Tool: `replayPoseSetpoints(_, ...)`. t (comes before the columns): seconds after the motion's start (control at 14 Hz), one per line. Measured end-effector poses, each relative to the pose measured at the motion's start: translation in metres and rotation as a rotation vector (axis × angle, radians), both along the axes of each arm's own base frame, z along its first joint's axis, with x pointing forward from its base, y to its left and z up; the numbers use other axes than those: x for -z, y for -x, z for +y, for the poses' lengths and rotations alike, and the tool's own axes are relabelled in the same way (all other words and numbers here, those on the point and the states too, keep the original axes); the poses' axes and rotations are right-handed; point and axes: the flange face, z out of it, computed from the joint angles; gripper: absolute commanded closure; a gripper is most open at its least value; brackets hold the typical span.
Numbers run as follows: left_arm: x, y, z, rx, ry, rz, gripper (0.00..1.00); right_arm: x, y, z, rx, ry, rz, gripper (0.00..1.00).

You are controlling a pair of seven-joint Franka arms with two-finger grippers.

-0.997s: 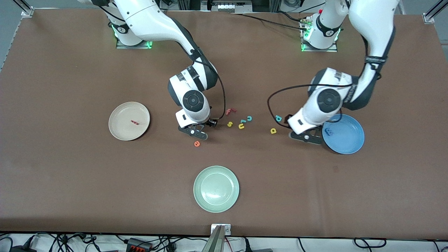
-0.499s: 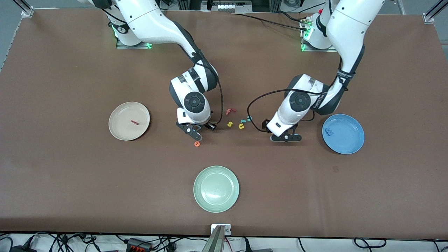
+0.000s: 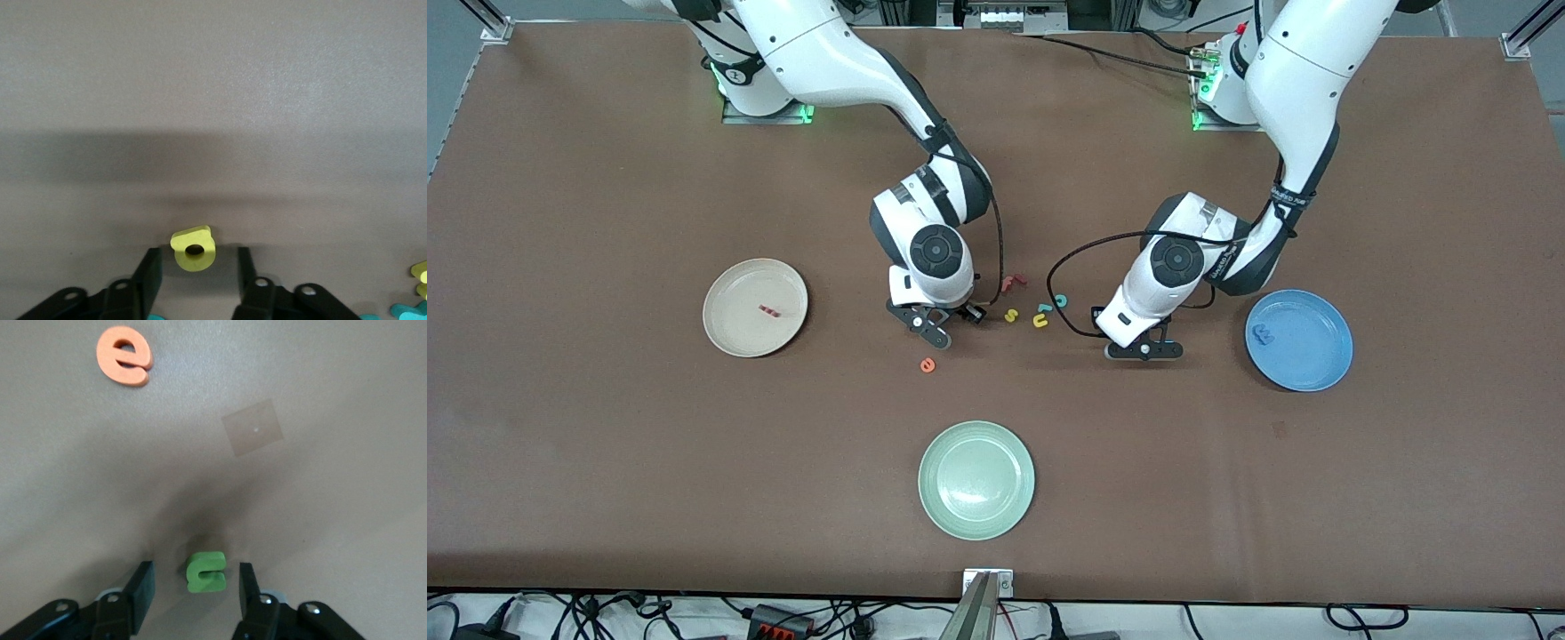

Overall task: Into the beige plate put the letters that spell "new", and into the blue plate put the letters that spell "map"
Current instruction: 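Grasp the green letter with the right gripper while the left gripper grasps yellow, then place the green letter on the beige plate while the left gripper places yellow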

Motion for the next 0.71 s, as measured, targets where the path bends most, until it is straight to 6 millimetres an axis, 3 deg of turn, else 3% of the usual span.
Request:
replayPoseSetpoints(0.21,0.0,-0.0033,0.0014,-0.006,0.011,-0.019,0.58,0.0033,0.0016,-0.0016,0.001,0.005,0.005,0.44)
replayPoseSetpoints(0.28,0.0019,-0.0041,0.0026,-0.009,0.013,-0.022,0.68,0.0033,0.0016,-0.0016,0.001,0.005,0.005,0.46)
replayPoseSetpoints(0.5,0.0035,-0.0064,0.0071,-0.017,0.013,-0.023,0.79,0.0025,0.0013,-0.0014,0.001,0.003,0.004,0.67)
replayPoseSetpoints(0.71,0.0022,-0.0069,0.0072,-0.017,0.011,-0.021,0.81,0.002,0.0011,-0.0012,0.001,0.002,0.003,0.82)
